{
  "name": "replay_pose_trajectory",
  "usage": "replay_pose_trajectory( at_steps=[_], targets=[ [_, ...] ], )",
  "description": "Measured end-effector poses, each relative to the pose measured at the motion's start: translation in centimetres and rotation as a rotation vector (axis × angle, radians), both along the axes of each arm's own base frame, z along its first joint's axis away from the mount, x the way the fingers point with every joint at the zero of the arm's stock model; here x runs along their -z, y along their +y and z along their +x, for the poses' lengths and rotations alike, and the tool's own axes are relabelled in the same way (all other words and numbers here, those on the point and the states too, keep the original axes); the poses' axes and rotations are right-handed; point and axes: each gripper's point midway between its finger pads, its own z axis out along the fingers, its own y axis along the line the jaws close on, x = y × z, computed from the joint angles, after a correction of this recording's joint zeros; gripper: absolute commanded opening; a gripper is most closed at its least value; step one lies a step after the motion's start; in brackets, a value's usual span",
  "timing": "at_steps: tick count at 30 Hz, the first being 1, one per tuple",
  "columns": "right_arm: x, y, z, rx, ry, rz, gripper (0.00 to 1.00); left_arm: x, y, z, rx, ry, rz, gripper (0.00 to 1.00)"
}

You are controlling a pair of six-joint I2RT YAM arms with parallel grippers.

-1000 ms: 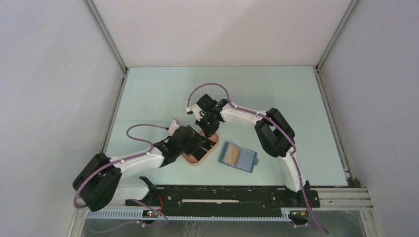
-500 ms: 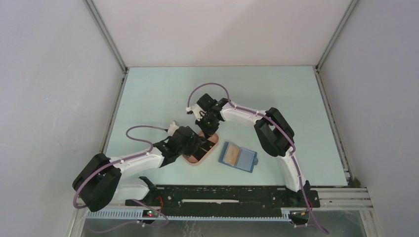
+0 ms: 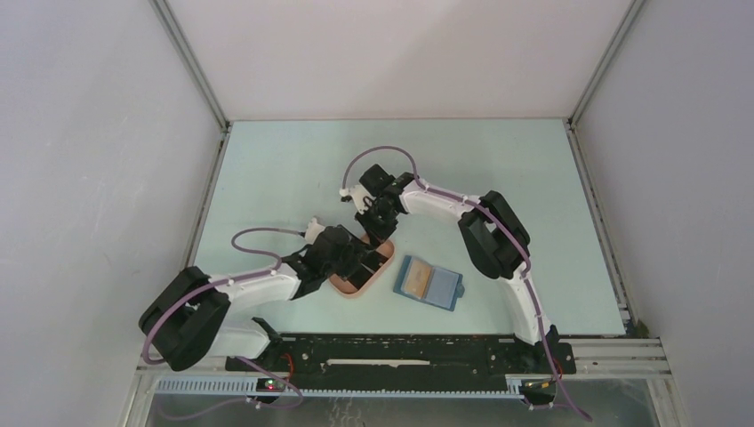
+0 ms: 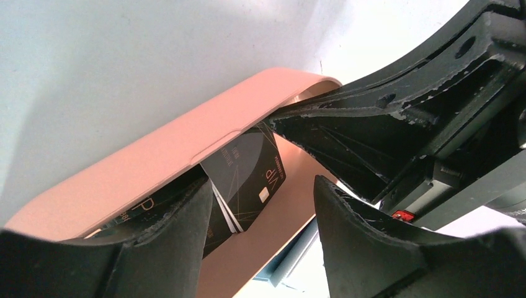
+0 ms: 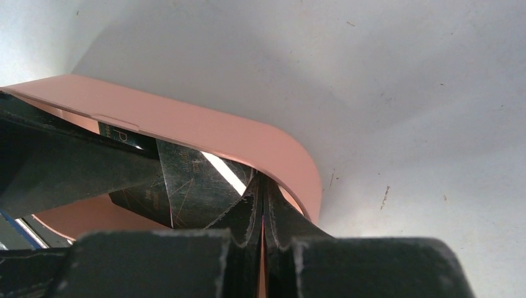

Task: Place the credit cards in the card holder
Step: Pick up the credit card from the storage box.

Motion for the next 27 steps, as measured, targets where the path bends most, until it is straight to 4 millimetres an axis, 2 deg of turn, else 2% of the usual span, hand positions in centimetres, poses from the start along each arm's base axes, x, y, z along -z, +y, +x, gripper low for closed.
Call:
replay_pose_trajectory(
  at_steps=[5, 12, 22, 27],
  targets=[
    [0.0, 0.1, -0.3, 0.002, 0.042, 0.023, 0.02, 0.0, 0.4, -0.4, -0.004, -0.009, -0.008, 0.64],
    [-0.1, 0.5, -1.8, -0.013, 0.133, 0.061, 0.03, -0.5, 1.6, -1.4, -0.006, -0.046, -0.024, 0.63],
    [-0.7, 0.4, -2.2, -0.004, 0.218, 0.117, 0.03, -1.6, 1.5, -0.8, -0.004, -0.127, -0.081, 0.62],
    [-1.1, 0.8, -2.7, -0.01, 0.248, 0.142, 0.03, -3.0, 1.2, -0.5, -0.001, -0.188, -0.134, 0.6]
  ],
)
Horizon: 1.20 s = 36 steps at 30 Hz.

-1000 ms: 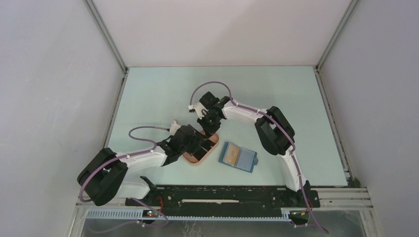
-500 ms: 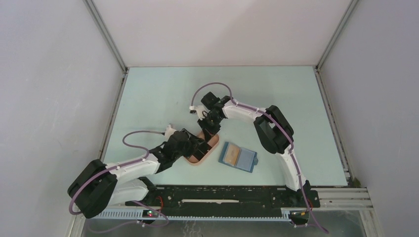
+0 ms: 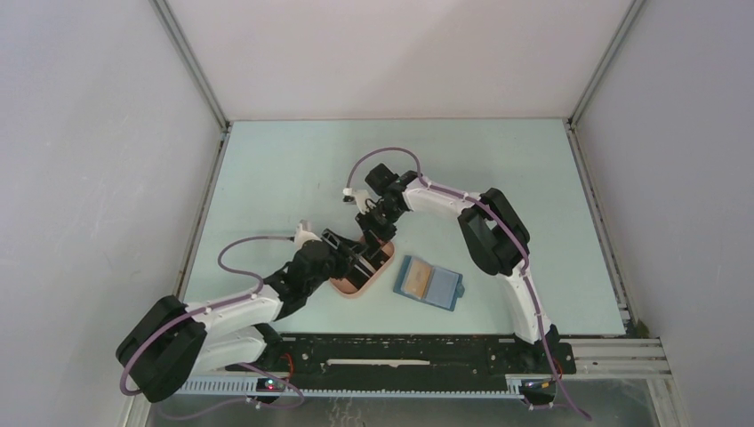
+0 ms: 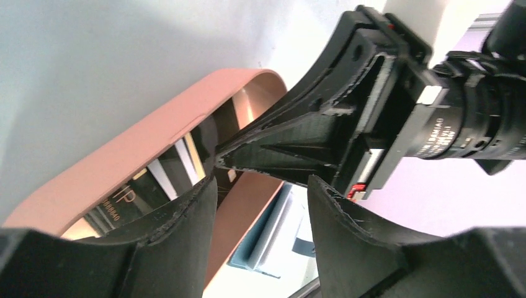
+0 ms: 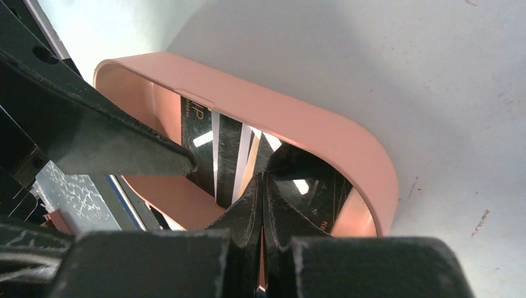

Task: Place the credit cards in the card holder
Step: Pick up the credit card from the storage box.

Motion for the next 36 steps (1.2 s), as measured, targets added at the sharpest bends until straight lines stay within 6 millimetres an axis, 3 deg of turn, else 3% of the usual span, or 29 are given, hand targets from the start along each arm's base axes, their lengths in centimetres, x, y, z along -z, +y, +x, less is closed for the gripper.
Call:
replay_pose_trajectory(
  at_steps=[13, 21, 36],
  targets=[
    [0.0, -0.2, 0.4, 0.014, -0.003, -0.005, 0.07, -0.5, 0.1, -0.4, 0.032, -0.046, -0.004, 0.63],
    [0.0, -0.7, 2.0, 0.027, -0.183, -0.09, 0.09, 1.3, 1.4, -1.9, 0.038, 0.032, 0.071, 0.71],
    [0.7, -0.6, 3.2, 0.025, -0.4, -0.207, 0.08, 2.6, 0.6, -1.0, 0.03, 0.137, 0.138, 0.73]
  ],
)
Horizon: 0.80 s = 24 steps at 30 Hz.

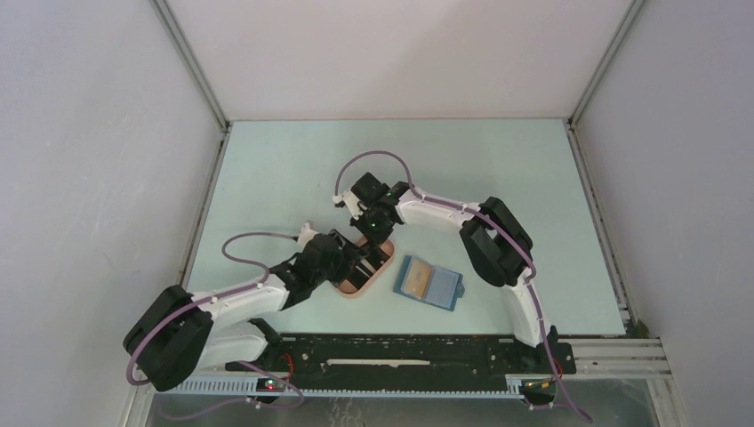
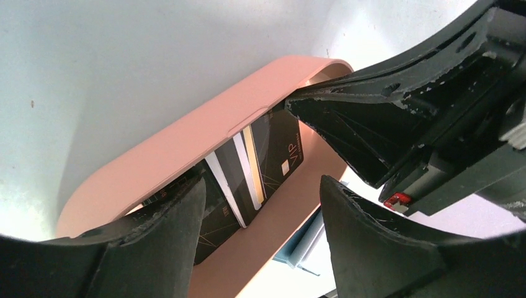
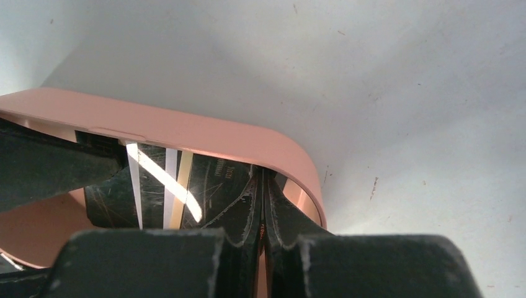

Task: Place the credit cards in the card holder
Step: Pick up the credit card from the storage box.

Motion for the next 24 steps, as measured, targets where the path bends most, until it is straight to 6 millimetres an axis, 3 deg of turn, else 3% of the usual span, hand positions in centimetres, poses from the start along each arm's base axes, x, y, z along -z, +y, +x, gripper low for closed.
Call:
replay_pose_trajectory(
  at_steps=[7, 16, 24],
  targets=[
    [-0.2, 0.1, 0.0, -0.026, -0.082, -0.035, 0.08, 0.2, -0.2, 0.4, -0.024, 0.025, 0.001, 0.73],
    [-2.2, 0.3, 0.4, -0.027, -0.132, -0.01, 0.08, 0.2, -0.5, 0.8, -0.035, 0.03, -0.008, 0.72],
    [-2.1, -0.3, 1.2, -0.019, -0.178, -0.044, 0.07, 0.2, -0.7, 1.0, -0.037, 0.03, -0.008, 0.71]
  ],
)
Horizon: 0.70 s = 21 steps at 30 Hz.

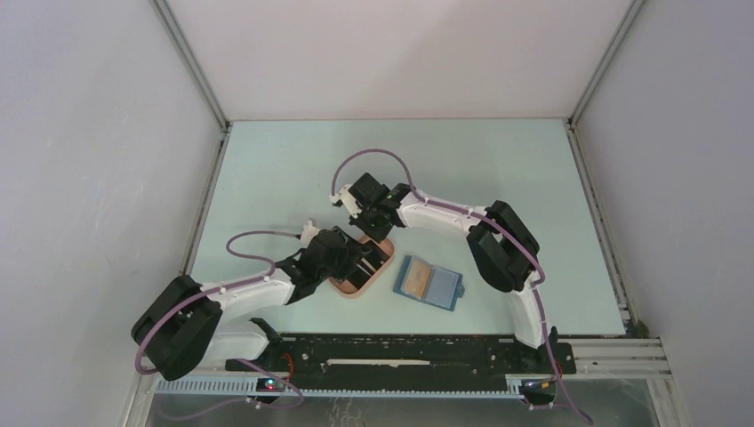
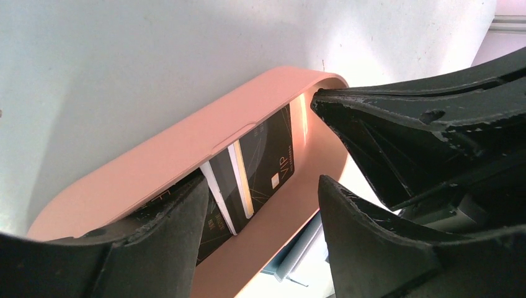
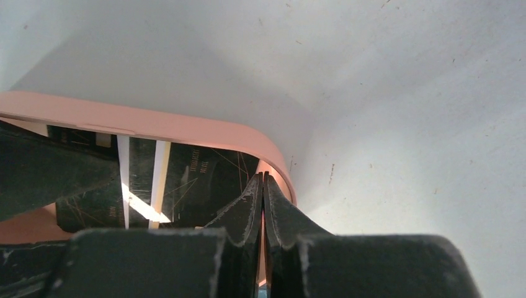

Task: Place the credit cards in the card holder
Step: Pick up the credit card from the storage box.

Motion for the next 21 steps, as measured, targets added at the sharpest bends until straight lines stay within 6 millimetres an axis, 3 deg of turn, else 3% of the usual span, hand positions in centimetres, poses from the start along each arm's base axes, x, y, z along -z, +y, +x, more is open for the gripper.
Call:
replay_pose_trajectory(
  at_steps=[10, 21],
  targets=[
    [2.4, -0.2, -0.6, -0.02, 0.011, -0.065, 0.06, 0.0, -0.2, 0.2, 0.001, -0.005, -0.005, 0.71],
    [2.5, 0.4, -1.4, -0.049, 0.067, -0.044, 0.05, -0.1, -0.6, 0.6, 0.004, -0.018, -0.019, 0.7]
  ],
)
